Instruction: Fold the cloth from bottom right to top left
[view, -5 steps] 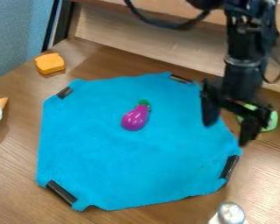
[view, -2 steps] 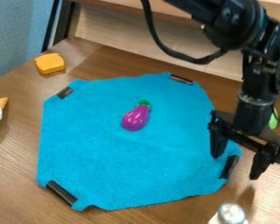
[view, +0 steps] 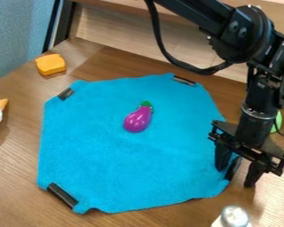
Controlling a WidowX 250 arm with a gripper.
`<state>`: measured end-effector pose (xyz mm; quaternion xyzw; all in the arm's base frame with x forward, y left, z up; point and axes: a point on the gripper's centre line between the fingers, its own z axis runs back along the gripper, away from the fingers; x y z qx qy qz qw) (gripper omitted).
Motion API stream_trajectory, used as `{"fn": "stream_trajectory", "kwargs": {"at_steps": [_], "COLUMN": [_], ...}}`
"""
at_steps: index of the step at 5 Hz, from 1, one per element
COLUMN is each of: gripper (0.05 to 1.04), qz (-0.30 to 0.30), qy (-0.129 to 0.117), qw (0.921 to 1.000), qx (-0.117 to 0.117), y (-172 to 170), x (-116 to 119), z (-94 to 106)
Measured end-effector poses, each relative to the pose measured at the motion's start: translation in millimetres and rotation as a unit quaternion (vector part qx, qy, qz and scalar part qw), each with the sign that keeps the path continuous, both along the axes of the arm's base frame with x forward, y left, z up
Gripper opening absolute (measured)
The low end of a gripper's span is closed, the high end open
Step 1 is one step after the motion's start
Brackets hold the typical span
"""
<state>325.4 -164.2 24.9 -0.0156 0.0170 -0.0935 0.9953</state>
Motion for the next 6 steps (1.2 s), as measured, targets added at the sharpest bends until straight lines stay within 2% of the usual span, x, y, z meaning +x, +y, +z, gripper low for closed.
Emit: {"fn": "stream_trajectory", "kwargs": {"at_steps": [1, 2, 3, 4, 5, 6], "gripper": [0.371, 0.165, 0.072, 0.061, 0.059, 0.059], "qz": [0.003, 0.006, 0.012, -0.026, -0.061, -0.073], "qy": [0.001, 0.001, 0.0, 0.001, -0.042, -0.06], "qw": [1.0, 1.0, 0.9998, 0.998, 0.9934, 0.9913], "qx": [0.001, -0.001, -0.015, -0.057, -0.088, -0.091], "y": [0.8, 1.1, 3.2, -4.3, -1.9, 25.0], "x": [-1.6, -3.6, -5.2, -4.7, 10.7, 23.9], "z": [-1.7, -2.4, -1.3, 4.8, 45.8, 72.4]}}
